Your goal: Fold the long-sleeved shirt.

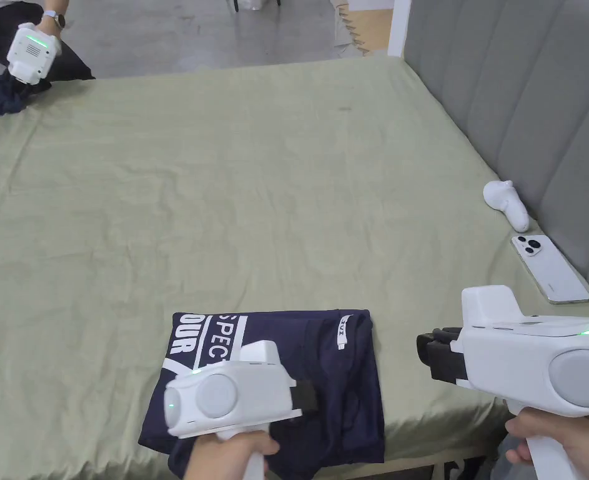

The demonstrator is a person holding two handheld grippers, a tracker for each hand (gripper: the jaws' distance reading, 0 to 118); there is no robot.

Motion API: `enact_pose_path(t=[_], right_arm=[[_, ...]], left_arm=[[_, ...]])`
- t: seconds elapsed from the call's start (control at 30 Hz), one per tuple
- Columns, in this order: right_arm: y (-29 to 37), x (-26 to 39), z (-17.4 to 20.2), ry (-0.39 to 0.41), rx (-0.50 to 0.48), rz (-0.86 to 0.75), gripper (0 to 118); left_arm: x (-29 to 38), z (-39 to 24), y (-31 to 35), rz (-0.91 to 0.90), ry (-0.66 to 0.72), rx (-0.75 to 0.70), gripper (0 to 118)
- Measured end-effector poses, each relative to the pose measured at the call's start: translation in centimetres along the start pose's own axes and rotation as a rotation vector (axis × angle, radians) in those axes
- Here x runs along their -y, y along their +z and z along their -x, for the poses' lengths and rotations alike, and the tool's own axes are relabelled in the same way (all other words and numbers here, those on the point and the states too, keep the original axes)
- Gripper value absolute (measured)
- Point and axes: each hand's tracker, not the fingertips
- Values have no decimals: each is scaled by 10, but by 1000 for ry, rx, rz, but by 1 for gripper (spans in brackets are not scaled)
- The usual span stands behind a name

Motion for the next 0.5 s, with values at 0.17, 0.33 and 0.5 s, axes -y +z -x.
enact_pose_path(t=[0.17, 0.33, 0.5], right_arm=[[7, 3, -7, -15, 31, 0, 0], [-8, 0, 6, -36, -2, 12, 0], [-46, -12, 37, -75, -179, 43, 0]], left_arm=[[-8, -19, -27, 6, -10, -5, 4], [-10, -10, -3, -41, 35, 93, 4], [-17, 0, 71, -177, 24, 180, 4]])
